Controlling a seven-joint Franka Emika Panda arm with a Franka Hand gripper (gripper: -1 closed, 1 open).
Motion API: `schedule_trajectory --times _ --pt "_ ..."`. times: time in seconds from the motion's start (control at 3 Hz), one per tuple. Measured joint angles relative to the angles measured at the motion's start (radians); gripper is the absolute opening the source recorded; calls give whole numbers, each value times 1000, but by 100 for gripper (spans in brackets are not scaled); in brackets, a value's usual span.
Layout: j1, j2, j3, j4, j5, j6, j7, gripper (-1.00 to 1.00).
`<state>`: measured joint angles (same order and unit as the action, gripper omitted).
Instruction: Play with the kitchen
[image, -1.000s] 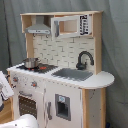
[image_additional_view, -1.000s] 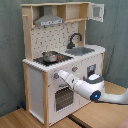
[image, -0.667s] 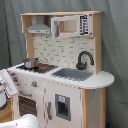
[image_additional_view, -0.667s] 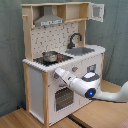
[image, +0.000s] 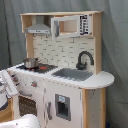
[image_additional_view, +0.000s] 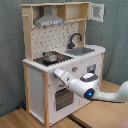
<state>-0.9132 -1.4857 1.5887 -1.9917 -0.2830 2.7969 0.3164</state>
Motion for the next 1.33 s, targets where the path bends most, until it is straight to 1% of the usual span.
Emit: schedule_trajectory --times 0.33,1.33 --pt "-7 2 -7 9 0 5 -120 -100" --pt "-8 1 -9 13 -1 5 -473 -100"
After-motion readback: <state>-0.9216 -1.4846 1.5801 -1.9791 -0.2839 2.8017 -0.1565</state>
